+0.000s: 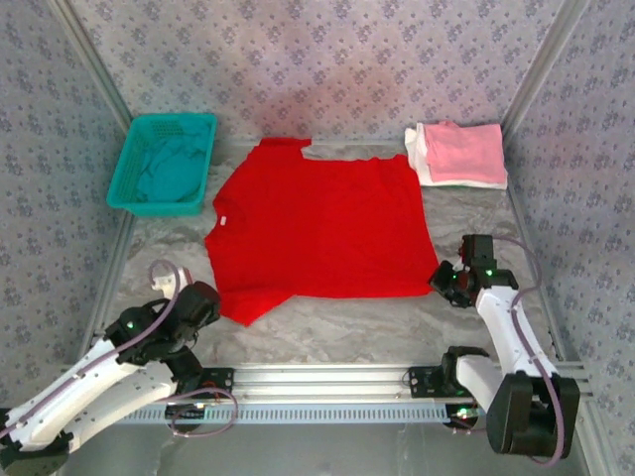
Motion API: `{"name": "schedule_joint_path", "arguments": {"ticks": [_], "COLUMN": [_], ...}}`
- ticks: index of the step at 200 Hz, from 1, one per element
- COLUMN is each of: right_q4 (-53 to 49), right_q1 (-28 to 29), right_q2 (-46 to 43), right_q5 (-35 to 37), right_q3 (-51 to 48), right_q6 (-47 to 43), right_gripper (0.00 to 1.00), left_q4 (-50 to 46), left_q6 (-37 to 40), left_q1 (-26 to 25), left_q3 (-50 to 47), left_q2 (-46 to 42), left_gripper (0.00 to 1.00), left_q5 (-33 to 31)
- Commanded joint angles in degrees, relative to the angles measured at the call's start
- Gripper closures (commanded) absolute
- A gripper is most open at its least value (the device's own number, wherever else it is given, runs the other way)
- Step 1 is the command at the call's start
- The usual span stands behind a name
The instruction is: Fold and stack the t-shirts
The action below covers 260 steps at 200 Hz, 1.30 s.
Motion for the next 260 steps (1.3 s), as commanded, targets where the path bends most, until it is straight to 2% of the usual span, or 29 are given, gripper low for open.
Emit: {"name": "schedule_joint_path", "arguments": {"ticks": [1, 28, 46, 67, 82, 109, 147, 211, 260], "right_q4": [-5.0, -3.1, -2.5, -1.7, -0.5, 1.3, 1.8, 3.2, 7.2], "right_q1": [-0.1, -0.1, 0.4, 1.1, 1.8, 2.9, 3.3, 2.9, 2.8], "right_q2": [-1.3, -0.3, 1.8, 5.3, 8.7, 14.4, 19.0, 26.2, 32.3], "right_q5": [1.3, 0.8, 1.4, 1.9, 2.5, 2.5, 3.9, 1.9, 0.0], "right_q3": [0.2, 0.1, 2.6, 5.8, 7.8, 11.0, 15.3, 19.6, 22.8], "right_q6": [1.7, 1.6, 0.7, -0.5, -1.3, -2.2, -3.2, -5.0, -4.3], "right_gripper": [1.0, 0.99, 0.99, 0.97, 0.97, 0.95, 0.94, 0.9, 0.89], "left_q4": [-5.9, -2.4, 2.5, 7.1, 12.4, 20.3, 25.6, 29.7, 31.5], "left_q6": [1.4, 5.3, 10.8, 16.7, 22.8, 30.1, 39.8, 50.9, 54.9], "left_q1": [-0.5, -0.5, 0.1, 3.1, 7.5, 19.1, 27.5, 31.6, 33.5], "left_q3": [2.6, 2.9, 3.7, 5.6, 6.0, 5.8, 10.5, 20.5, 24.7], "left_q2": [-0.9, -0.5, 0.6, 4.7, 7.8, 13.6, 21.9, 35.1, 42.4], "left_gripper": [1.0, 1.0, 1.0, 1.0, 1.0, 1.0, 1.0, 1.0, 1.0], "left_q5": [-5.4, -6.7, -8.3, -7.3, -1.9, 10.8, 18.0, 22.1, 23.0]}}
